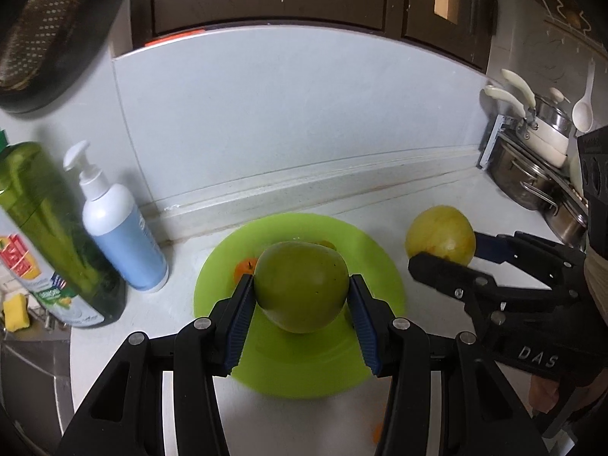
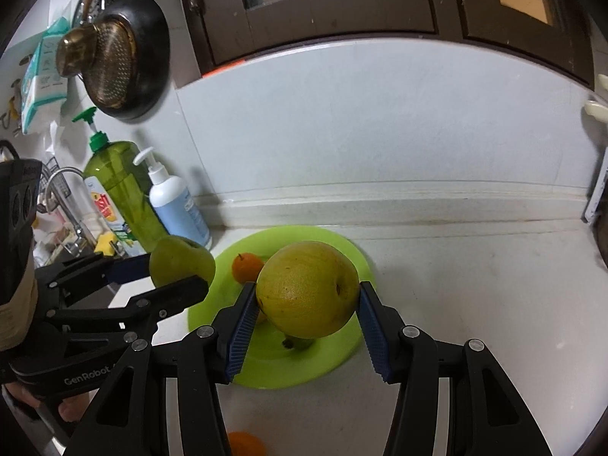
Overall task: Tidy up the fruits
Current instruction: 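Carry the green apple in the left tool over the plate while the right tool carries the pear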
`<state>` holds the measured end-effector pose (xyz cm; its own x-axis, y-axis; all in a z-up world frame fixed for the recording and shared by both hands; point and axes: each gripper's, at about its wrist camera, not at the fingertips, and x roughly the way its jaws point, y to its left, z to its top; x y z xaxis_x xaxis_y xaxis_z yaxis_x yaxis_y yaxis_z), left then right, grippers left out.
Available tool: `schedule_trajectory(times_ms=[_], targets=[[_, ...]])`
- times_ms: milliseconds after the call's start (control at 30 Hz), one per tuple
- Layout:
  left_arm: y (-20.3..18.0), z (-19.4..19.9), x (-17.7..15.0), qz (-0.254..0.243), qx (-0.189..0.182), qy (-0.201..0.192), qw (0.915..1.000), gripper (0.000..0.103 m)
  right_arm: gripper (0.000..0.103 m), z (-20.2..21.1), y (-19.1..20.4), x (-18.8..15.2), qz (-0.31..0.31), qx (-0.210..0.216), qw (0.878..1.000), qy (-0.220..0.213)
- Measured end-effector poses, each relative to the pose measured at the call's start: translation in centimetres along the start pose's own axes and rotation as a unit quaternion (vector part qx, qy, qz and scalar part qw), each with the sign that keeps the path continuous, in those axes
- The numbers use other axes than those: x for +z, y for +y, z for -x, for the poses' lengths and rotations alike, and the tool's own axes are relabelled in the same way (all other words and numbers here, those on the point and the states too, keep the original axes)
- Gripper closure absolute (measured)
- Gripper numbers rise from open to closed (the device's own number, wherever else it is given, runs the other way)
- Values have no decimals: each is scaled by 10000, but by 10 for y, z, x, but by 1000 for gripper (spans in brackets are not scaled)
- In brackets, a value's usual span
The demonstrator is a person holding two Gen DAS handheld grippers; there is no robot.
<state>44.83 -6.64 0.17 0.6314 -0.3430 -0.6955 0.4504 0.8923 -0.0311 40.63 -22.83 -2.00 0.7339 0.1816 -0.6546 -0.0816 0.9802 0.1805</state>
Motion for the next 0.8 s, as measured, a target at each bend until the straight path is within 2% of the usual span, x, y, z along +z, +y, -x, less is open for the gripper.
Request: schedule_trajectory(times_ms=[500,800], targets=[[13,-67,28,-247,89,386,9989,54,50,-66,-17,5,-99,-100,9980,614],[14,-97,34,-380,146,590,9974,54,50,-90,-26,0,-193,-149,9956,907]])
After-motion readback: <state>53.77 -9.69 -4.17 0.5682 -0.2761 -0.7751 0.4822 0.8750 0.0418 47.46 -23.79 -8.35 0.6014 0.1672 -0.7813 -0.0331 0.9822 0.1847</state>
